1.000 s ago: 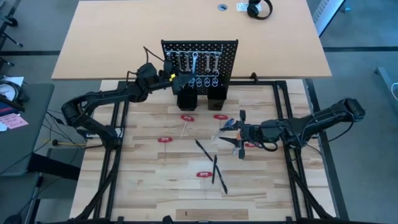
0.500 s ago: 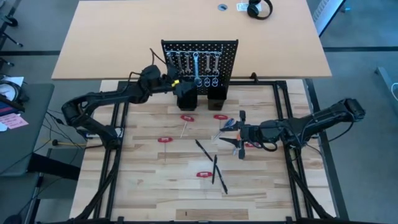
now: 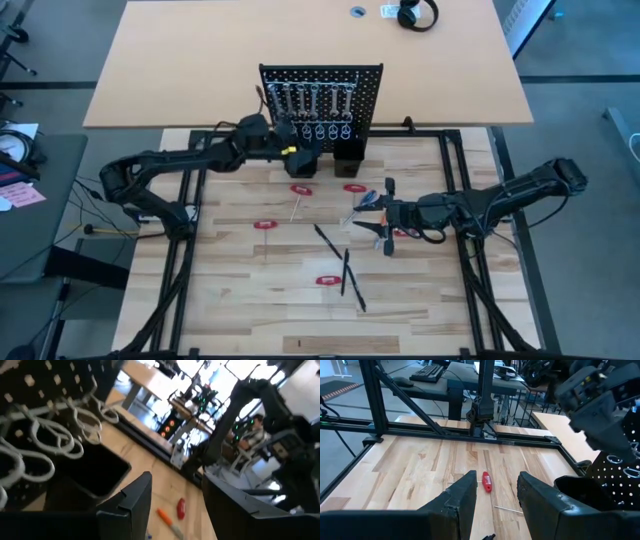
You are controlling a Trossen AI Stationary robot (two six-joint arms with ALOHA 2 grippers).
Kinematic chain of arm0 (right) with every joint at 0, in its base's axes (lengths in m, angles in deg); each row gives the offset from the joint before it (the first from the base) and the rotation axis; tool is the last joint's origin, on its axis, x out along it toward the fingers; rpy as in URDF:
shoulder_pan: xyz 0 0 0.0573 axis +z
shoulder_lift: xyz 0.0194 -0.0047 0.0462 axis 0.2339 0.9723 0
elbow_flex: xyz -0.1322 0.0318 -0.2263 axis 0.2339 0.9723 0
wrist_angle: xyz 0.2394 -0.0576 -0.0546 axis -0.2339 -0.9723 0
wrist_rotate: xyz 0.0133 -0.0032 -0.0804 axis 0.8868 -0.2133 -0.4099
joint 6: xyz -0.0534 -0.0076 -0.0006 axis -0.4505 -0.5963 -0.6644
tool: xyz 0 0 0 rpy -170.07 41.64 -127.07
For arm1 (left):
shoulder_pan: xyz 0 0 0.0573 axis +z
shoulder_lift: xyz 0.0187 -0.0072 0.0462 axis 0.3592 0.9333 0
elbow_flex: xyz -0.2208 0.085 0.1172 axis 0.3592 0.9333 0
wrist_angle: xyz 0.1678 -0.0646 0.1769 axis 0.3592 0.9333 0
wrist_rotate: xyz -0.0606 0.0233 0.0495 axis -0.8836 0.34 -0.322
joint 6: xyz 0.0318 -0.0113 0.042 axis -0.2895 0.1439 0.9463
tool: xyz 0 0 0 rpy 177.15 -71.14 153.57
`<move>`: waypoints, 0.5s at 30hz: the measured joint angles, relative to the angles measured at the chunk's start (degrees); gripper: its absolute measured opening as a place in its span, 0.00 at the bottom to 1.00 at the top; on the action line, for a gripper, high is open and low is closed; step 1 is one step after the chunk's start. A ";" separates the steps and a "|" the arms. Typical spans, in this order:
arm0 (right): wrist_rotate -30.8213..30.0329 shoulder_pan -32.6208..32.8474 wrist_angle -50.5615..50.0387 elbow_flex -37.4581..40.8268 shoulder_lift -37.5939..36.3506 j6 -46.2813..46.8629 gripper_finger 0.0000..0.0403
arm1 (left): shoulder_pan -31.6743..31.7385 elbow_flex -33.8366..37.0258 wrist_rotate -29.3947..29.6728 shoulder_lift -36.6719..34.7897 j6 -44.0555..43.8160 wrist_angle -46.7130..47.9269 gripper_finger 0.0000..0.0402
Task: Hang tools onto peg board
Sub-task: Hang the allen wrench on the peg board
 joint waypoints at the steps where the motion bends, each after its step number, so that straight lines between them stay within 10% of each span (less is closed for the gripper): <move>1: 0.00 0.00 -0.04 0.00 0.00 0.02 0.38 | -0.40 0.01 0.08 0.00 0.42 0.56 0.41; 15: -0.07 1.48 -3.14 0.66 0.00 0.01 0.38 | -14.84 1.71 18.43 -11.84 16.00 16.15 0.41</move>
